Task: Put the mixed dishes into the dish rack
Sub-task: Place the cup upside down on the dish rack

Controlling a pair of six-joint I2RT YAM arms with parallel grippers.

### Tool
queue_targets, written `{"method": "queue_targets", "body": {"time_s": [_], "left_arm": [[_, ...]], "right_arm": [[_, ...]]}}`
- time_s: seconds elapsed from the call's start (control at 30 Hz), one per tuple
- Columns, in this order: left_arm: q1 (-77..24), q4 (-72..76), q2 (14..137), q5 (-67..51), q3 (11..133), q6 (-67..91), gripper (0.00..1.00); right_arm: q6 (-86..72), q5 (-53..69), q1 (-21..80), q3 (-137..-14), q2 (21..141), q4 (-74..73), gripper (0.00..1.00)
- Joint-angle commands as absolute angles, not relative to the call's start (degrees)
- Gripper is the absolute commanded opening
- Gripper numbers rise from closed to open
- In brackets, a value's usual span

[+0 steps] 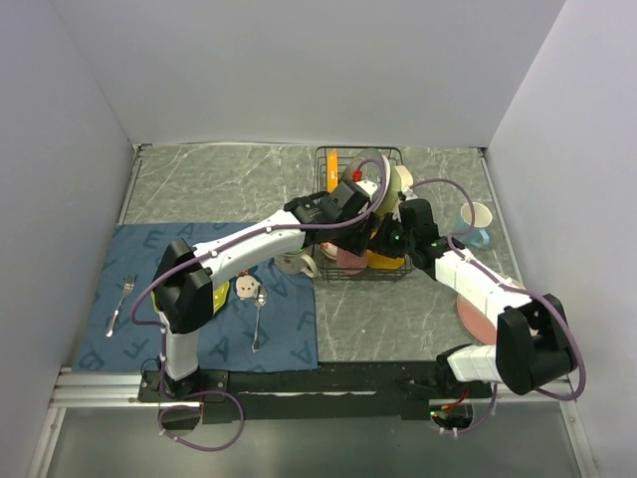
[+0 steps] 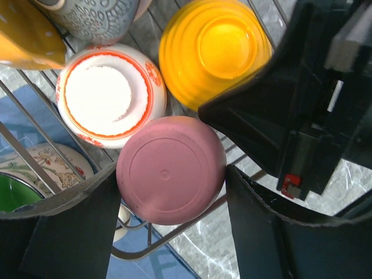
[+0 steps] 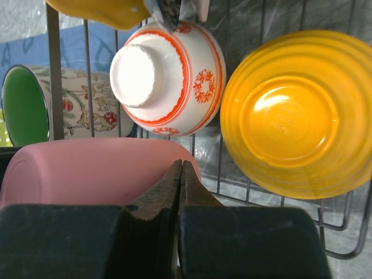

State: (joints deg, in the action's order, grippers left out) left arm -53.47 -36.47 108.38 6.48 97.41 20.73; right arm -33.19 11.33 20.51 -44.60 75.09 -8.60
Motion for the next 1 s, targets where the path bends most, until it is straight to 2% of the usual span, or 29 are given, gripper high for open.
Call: {"method": "queue_targets", "body": {"time_s": [0.0, 0.17, 0.3, 0.4, 0.43, 0.67, 0.9, 0.97], "left_arm": [[-54.6, -30.9, 107.1, 9.6, 96.9, 21.4, 0.01], [-56.9, -26.9, 104.4, 15.5, 92.6, 21.0, 0.01], [-58.5, -25.3, 104.3, 15.9, 90.5, 21.7, 0.01], [-59.8, -24.0, 104.5, 17.1, 89.0, 22.3, 0.01], [-60.2, -23.1, 104.5, 17.7, 88.3, 22.5, 0.01], [-61.8, -24.3, 106.3, 20.8, 88.8, 22.6, 0.01], [-63.0, -27.2, 107.8, 26.2, 90.6, 22.9, 0.01], [-63.3, -27.3, 107.9, 26.8, 90.9, 23.0, 0.04]], "right_arm": [[-34.4, 6.0, 21.3, -45.1, 71.1, -9.2, 0.0], [-35.2, 0.1, 21.2, -44.7, 66.3, -11.1, 0.0], [-35.9, -4.5, 21.2, -44.8, 61.4, -14.1, 0.02], [-36.4, -7.2, 21.1, -44.3, 58.0, -16.6, 0.11], [-36.6, -8.1, 21.1, -44.0, 57.1, -17.6, 0.18], [-37.5, -10.1, 21.0, -43.5, 51.6, -21.4, 0.44], [-38.1, -10.0, 20.8, -43.6, 50.4, -22.6, 0.49], [-38.1, -9.8, 20.8, -43.5, 50.4, -22.5, 0.49]]}}
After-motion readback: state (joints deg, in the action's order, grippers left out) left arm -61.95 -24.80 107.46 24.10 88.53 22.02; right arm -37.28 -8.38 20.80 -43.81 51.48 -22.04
